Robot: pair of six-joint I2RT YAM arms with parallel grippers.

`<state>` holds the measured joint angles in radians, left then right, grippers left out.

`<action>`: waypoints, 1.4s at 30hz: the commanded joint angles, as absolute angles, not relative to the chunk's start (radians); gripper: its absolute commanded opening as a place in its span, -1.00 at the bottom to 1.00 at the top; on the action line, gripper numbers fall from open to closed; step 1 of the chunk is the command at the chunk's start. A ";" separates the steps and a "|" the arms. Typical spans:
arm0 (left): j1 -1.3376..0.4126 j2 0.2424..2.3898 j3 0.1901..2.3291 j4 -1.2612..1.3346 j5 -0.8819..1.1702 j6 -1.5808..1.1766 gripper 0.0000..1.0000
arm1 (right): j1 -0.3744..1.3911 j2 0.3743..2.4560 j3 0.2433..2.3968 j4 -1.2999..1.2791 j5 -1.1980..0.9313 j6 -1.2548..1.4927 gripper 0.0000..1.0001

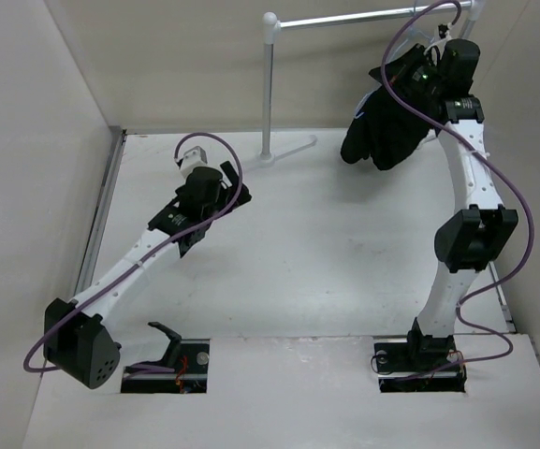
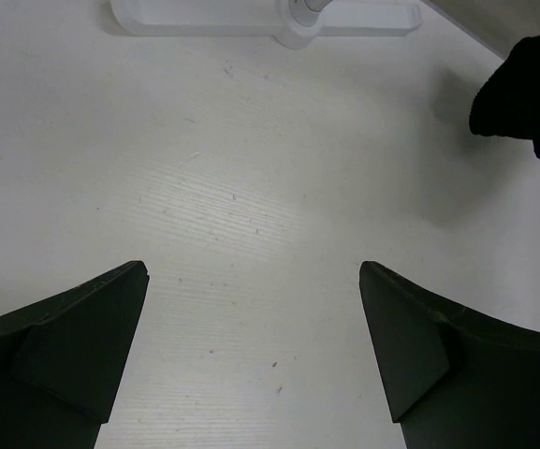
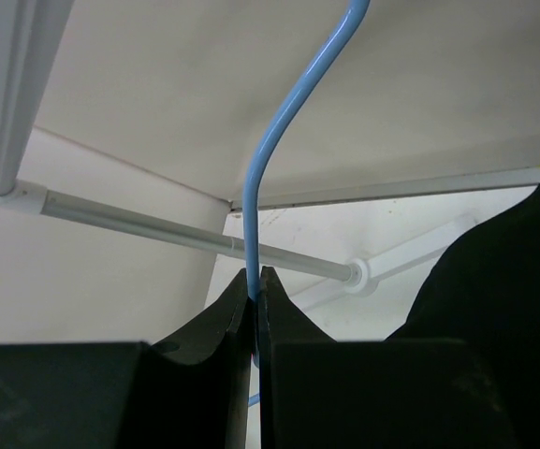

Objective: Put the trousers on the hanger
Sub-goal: Place the hanger at the clothesline, then reset both arms

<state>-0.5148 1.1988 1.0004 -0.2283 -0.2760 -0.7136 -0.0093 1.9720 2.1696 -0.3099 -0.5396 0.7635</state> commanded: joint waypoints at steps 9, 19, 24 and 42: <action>-0.507 1.233 1.026 -0.175 -0.268 -0.730 1.00 | -0.041 1.983 2.181 -0.218 -0.572 0.735 -0.95; -0.479 1.226 1.034 -0.202 -0.310 -0.729 1.00 | -0.061 1.935 2.109 -0.187 -0.532 0.733 0.19; -0.469 1.223 1.038 -0.202 -0.304 -0.727 1.00 | -0.061 1.908 2.108 -0.184 -0.517 0.723 0.70; -0.527 1.422 1.212 -0.278 -0.232 -0.701 1.00 | -0.084 1.283 1.240 -0.083 -0.111 0.733 1.00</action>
